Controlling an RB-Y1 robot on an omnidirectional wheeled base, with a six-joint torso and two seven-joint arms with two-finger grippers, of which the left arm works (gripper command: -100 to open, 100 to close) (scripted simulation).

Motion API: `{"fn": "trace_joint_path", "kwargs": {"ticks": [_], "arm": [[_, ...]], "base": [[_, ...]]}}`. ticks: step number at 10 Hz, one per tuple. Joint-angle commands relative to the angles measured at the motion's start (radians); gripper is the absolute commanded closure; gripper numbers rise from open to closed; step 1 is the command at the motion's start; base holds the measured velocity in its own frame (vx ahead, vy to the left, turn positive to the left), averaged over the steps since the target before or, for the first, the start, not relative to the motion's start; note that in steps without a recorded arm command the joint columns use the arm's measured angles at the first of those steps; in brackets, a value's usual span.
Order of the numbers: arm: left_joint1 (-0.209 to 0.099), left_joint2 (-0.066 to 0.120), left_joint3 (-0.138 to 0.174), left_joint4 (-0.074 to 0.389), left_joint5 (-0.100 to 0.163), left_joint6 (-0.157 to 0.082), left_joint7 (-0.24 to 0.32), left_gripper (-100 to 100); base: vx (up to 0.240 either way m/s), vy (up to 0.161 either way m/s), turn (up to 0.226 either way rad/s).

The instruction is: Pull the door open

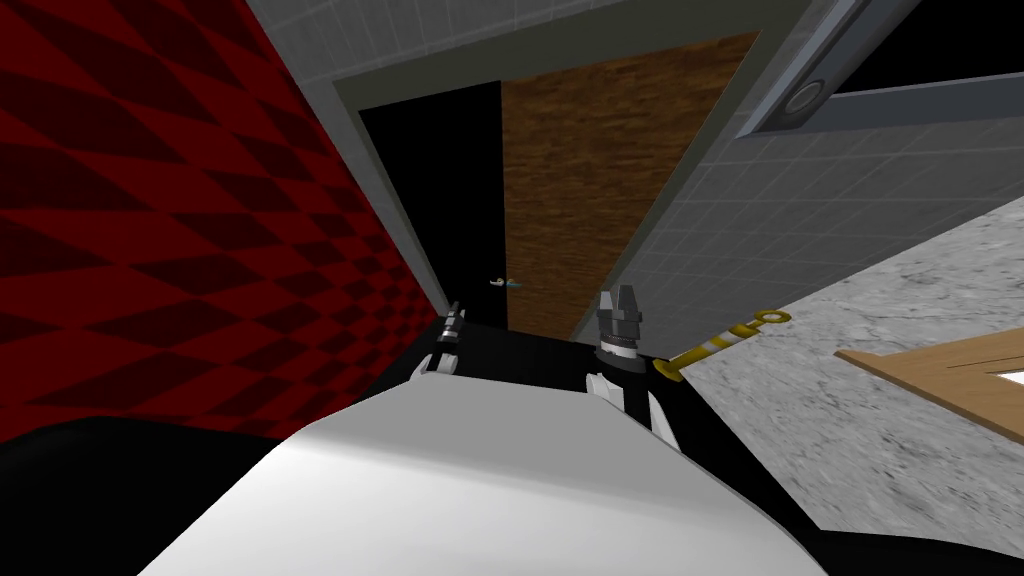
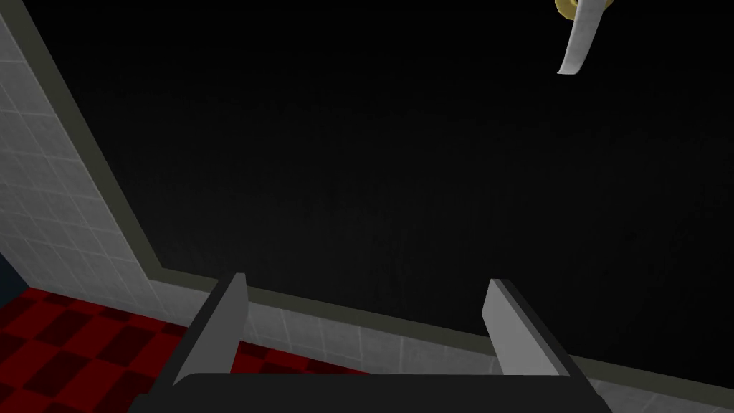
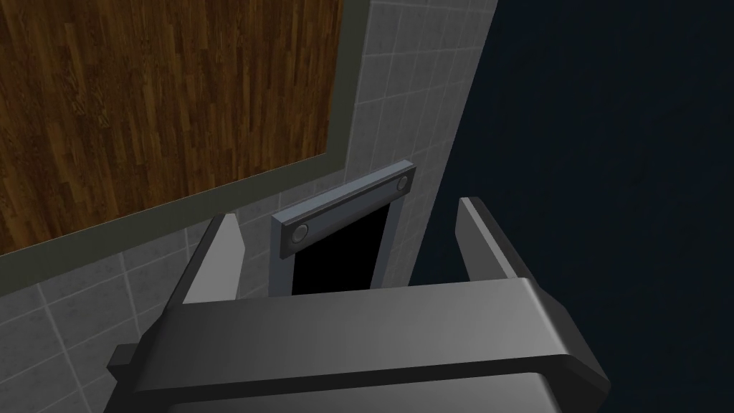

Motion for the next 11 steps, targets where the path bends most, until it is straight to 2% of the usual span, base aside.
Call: {"fn": "trace_joint_path", "kwargs": {"ticks": [1, 2, 3, 5, 6, 9, 10, 11], "arm": [[-0.017, 0.004, 0.000, 0.050, 0.007, -0.015, 0.002, -100], [-0.029, 0.010, 0.000, 0.077, 0.013, -0.026, 0.004, -100], [-0.029, 0.010, 0.000, 0.091, 0.013, -0.026, 0.004, -100], [-0.054, 0.022, 0.000, 0.159, 0.025, -0.046, 0.010, -100], [-0.054, 0.022, 0.000, 0.166, 0.025, -0.046, 0.010, -100], [-0.091, 0.038, 0.000, 0.264, 0.043, -0.076, 0.018, -100], [-0.091, 0.038, 0.000, 0.277, 0.043, -0.076, 0.018, -100], [-0.102, 0.043, 0.001, 0.312, 0.049, -0.086, 0.021, -100]], "base": [[0.059, -0.004, -0.079], [0.086, -0.006, -0.142], [0.067, -0.001, -0.054], [0.074, -0.011, -0.121], [0.062, 0.005, -0.043], [0.081, 0.007, -0.125], [0.081, 0.007, -0.040], [0.068, 0.007, -0.099]]}}
